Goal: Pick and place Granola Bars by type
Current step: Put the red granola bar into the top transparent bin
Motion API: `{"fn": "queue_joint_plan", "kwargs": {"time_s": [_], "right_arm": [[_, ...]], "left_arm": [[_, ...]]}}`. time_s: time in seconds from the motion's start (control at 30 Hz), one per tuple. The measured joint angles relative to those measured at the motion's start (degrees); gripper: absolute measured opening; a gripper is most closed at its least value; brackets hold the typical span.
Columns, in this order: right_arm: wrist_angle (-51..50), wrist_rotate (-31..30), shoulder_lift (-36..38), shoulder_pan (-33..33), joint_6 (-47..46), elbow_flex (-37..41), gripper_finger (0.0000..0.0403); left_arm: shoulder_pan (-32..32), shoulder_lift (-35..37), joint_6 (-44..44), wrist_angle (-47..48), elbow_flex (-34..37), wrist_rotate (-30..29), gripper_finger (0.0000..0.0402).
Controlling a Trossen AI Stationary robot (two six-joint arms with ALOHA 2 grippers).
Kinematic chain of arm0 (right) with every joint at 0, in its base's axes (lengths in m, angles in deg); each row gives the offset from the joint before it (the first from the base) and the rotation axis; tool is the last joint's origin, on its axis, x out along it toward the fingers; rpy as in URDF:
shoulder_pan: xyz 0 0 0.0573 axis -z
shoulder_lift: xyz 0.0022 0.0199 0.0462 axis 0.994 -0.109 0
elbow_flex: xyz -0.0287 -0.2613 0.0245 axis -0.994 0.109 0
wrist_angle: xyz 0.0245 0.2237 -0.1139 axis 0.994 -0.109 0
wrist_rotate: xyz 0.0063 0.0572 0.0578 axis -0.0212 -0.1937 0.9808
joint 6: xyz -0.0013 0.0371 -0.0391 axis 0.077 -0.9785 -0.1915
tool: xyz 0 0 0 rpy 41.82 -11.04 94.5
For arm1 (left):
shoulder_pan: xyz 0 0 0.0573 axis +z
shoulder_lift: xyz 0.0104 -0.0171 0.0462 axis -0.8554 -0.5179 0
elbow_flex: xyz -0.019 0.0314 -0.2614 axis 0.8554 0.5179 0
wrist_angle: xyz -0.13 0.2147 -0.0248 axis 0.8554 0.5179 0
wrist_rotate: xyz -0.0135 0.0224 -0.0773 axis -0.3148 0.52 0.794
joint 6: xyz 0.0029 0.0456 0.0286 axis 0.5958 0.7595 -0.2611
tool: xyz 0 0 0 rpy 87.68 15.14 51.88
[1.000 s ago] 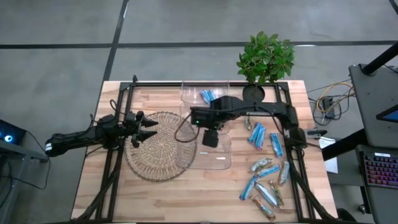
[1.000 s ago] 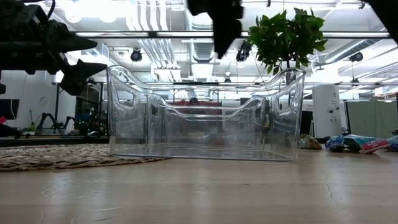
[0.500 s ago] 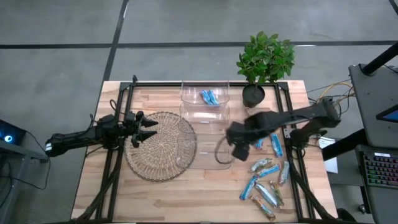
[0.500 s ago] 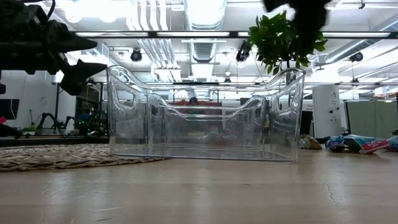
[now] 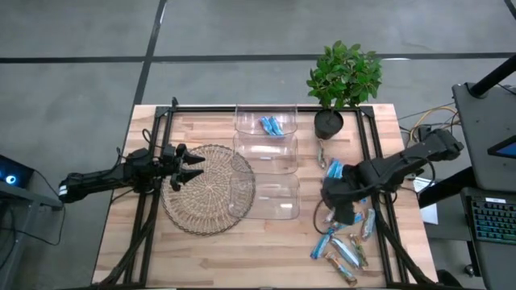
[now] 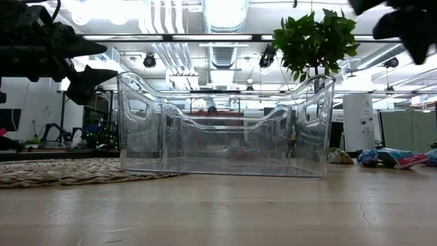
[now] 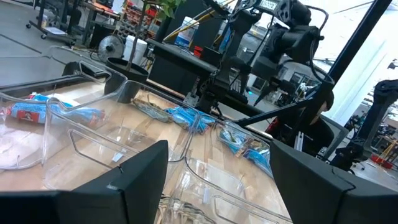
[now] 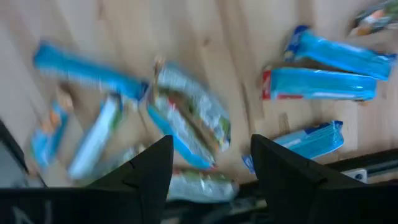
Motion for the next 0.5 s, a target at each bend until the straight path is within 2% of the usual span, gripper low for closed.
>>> {"fn": "queue_joint_plan", "kwargs": {"time_s": [0.3, 0.5], "right_arm": [[2.79, 2.84, 4.01, -8.90, 3.52, 8.89, 0.0206], [7.35, 4.09, 4.33, -15.13, 4.92, 11.93, 0.0206]], "left_arm": [[-0.01, 0.01, -0.02, 0.00, -0.01, 0.00, 0.0261], [0.00, 0.02, 0.00, 0.00, -0.02, 0.00, 0.0261]]}}
